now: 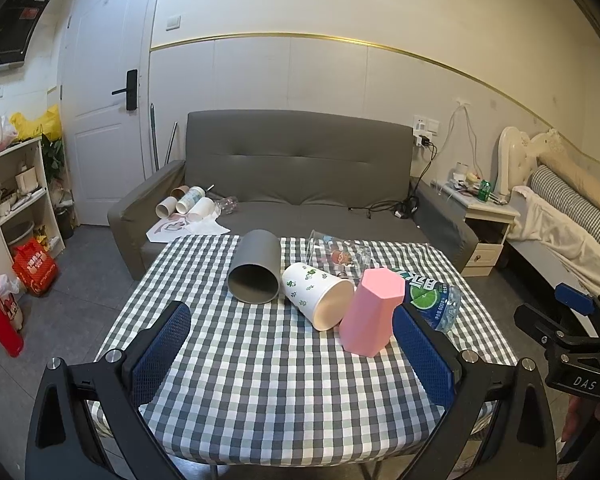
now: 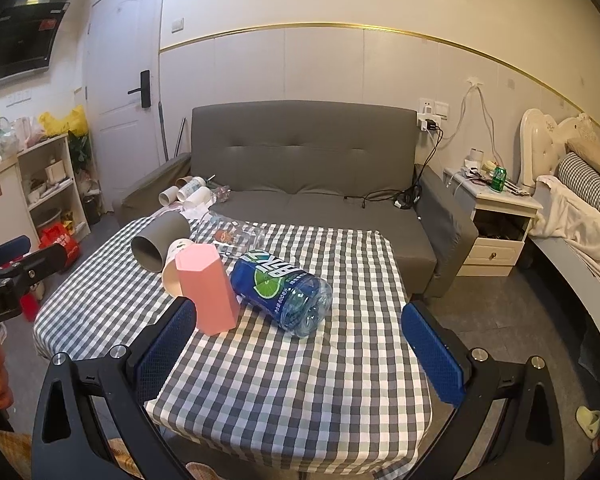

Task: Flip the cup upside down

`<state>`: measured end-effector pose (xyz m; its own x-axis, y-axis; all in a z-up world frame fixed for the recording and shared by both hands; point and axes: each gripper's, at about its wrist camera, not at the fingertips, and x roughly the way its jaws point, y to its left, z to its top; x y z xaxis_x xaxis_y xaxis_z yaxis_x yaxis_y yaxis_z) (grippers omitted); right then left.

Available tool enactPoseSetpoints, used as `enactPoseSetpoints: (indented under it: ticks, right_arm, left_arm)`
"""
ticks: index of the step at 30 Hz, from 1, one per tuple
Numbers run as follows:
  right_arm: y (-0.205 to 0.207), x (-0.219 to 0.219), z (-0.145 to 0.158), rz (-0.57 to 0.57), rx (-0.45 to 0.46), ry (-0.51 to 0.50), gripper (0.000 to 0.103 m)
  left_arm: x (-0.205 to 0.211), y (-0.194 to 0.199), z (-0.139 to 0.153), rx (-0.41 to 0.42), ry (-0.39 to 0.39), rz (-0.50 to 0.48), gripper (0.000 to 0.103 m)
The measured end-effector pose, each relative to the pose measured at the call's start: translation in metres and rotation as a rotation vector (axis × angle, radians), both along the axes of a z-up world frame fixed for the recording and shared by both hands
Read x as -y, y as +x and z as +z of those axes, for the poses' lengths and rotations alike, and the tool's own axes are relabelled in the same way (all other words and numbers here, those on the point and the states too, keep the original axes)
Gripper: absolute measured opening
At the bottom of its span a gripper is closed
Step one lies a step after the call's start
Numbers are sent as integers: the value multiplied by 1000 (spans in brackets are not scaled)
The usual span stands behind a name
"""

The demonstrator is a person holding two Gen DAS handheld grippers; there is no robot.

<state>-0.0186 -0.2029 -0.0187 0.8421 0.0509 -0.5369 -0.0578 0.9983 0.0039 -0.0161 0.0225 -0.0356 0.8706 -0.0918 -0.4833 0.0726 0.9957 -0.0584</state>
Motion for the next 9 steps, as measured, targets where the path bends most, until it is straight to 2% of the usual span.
enactPoseSetpoints:
  ticks: [9]
  right_arm:
    - [1,0,-1,-2,-8,1,103]
  left_arm:
    - [3,1,0,0,4,-3,103]
